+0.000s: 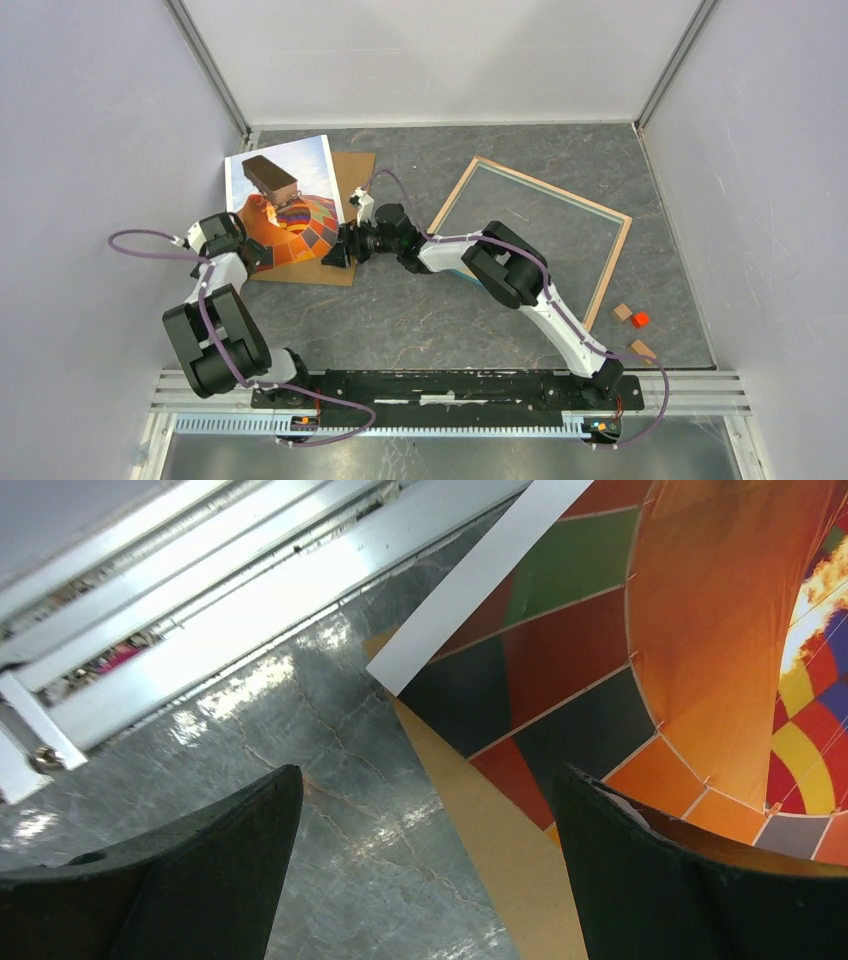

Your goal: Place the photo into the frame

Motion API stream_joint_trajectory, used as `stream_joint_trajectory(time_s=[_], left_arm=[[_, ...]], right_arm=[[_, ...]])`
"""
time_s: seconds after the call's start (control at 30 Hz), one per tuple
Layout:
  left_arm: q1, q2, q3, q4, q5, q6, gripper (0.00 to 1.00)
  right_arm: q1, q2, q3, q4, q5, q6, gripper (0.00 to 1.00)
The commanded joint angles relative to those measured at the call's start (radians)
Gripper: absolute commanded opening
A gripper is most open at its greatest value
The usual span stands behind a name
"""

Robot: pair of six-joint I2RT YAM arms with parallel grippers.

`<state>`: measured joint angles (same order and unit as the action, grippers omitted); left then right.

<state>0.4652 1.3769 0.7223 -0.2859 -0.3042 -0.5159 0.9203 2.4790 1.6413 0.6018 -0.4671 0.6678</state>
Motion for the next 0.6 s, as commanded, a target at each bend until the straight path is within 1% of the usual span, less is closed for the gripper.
stream_joint_trajectory(time_s=[0.0,0.1,0.13,0.33,0.43,0.57], left_arm=[[0.014,-0.059,-0.059,0.185,0.045,-0.108,1.0],[0.017,-0.068,-0.082,0.206,-0.01,-0.147,1.0],[0.022,-0.071,-0.104,0.241,0.002,-0.152,0.99],[0.041,-0.062,-0.139,0.278,0.005,-0.197,0.89],[0.039,-0.051,-0.13,0.266,-0.008,-0.197,0.86],[0.04,-0.028,-0.132,0.315,0.008,-0.184,0.76]], right_arm=[[-0.009,-0.018,-0.032,0.065,-0.034,0.021,0.78],[-0.014,-0.021,-0.051,0.097,-0.044,0.038,0.77],[-0.014,-0.023,-0.057,0.098,-0.045,0.038,0.76],[-0.02,-0.035,-0.087,0.125,-0.047,0.045,0.76],[-0.021,-0.029,-0.089,0.144,-0.054,0.062,0.76],[-0.025,-0.027,-0.091,0.152,-0.06,0.07,0.75]])
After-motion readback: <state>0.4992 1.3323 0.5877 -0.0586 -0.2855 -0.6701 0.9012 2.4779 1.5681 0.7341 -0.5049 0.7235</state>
